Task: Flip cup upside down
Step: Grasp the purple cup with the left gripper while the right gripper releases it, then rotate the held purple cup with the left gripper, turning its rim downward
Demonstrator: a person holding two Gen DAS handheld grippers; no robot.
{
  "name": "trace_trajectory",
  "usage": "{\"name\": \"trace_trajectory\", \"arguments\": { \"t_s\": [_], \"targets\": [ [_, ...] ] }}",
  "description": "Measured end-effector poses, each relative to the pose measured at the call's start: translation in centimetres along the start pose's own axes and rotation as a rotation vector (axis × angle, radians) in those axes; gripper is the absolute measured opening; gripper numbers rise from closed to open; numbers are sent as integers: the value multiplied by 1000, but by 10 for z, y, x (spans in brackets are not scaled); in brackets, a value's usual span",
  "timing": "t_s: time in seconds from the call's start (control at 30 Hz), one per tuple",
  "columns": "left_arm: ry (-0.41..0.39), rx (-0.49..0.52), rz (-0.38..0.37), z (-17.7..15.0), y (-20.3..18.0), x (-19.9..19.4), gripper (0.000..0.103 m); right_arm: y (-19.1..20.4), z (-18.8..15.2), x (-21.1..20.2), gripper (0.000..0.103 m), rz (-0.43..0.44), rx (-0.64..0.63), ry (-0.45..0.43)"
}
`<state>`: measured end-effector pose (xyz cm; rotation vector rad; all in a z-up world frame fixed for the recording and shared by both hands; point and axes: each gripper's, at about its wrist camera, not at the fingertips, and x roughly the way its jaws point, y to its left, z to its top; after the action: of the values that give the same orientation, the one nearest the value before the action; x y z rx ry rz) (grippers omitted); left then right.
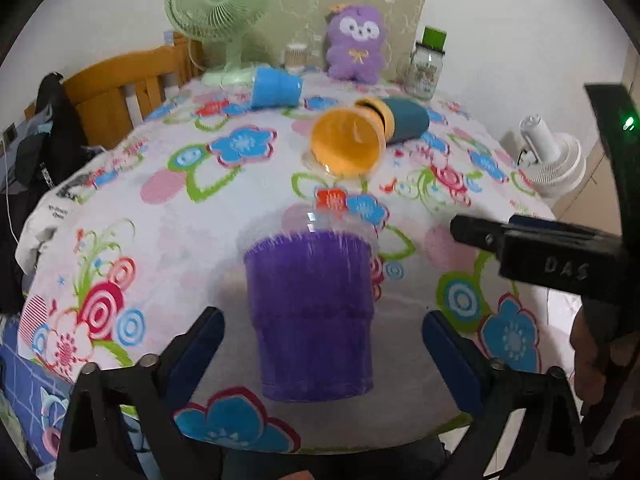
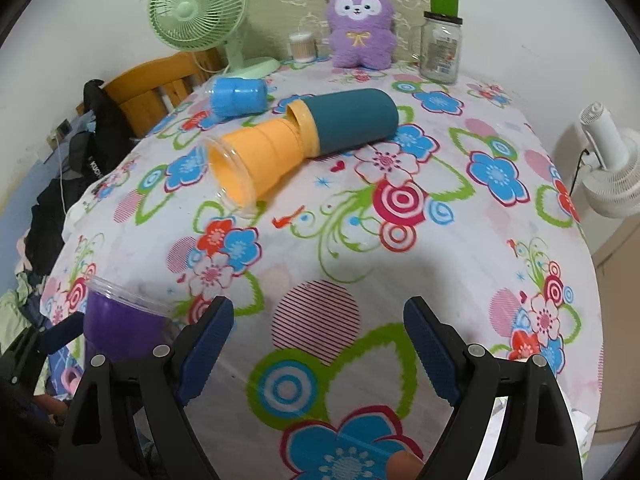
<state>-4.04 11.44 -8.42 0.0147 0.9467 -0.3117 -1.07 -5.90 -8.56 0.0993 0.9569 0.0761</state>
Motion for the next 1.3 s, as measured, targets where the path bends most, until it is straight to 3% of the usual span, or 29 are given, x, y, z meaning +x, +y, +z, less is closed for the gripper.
{"name": "trace_trajectory", "arguments": {
  "t_s": [0.07,0.17,0.4,0.63,1.3],
  "targets": [
    [30,-8,-10,-3,1,5,77,1,-2,-1,89,-3,-9,-3],
    [31,-36,-13,-1,6,3,63,3,-2,-1,89,0,-19,-6],
    [-11,-18,8,17,10,-24,62,10,-3,0,89,3,-31,-13],
    [33,54,18,35,5,-41,62,22,-7,2,89,4,-60,-12],
    [61,96,42,44,3,-43,64,26,-10,5,89,0,-81,-1]
  ]
}}
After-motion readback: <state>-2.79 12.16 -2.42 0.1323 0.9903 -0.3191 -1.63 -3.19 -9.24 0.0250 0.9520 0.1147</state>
